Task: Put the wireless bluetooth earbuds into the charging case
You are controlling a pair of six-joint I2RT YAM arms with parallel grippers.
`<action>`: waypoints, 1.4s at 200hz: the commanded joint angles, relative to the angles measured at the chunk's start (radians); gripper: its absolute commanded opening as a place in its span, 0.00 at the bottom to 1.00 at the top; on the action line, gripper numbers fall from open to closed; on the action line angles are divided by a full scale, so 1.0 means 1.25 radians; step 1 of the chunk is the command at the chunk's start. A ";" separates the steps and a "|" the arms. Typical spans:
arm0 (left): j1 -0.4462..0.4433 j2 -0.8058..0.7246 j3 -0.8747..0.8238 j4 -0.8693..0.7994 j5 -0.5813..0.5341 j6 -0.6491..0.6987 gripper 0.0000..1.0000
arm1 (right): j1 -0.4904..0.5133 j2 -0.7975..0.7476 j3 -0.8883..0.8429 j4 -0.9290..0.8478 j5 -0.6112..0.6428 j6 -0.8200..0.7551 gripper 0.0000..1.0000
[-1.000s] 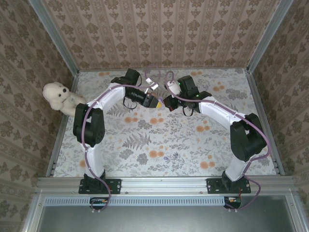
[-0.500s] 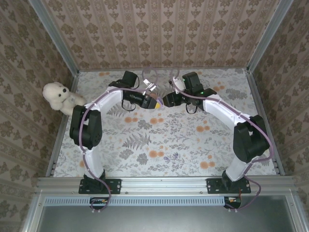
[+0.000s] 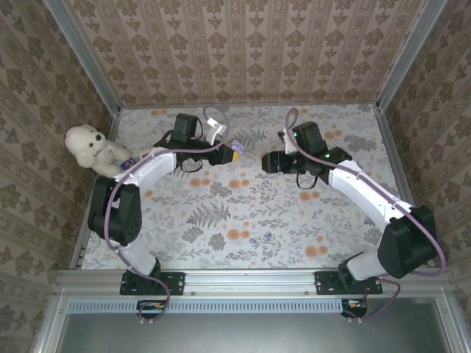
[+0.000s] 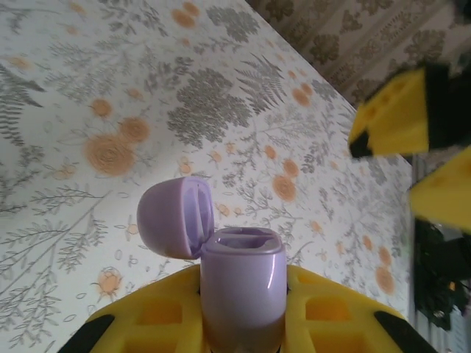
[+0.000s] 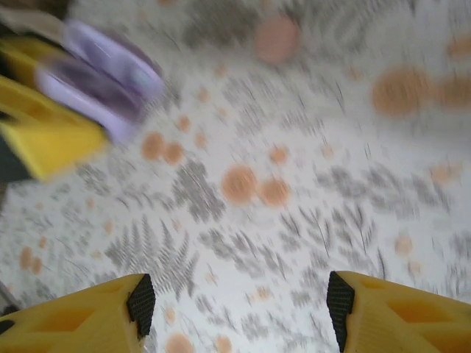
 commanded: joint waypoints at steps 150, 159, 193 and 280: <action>-0.031 -0.145 -0.451 0.938 -0.411 -0.095 0.00 | 0.396 0.130 -0.118 -0.099 0.137 -0.093 0.54; -0.027 -0.149 -0.451 0.934 -0.424 -0.104 0.00 | 0.405 0.137 -0.121 -0.096 0.138 -0.098 0.53; -0.012 -0.165 -0.451 0.919 -0.441 -0.129 0.00 | 0.436 0.157 -0.125 -0.091 0.151 -0.112 0.51; 0.003 -0.221 -0.456 0.859 -0.446 -0.117 0.00 | 0.462 0.215 -0.102 -0.107 0.212 -0.130 0.48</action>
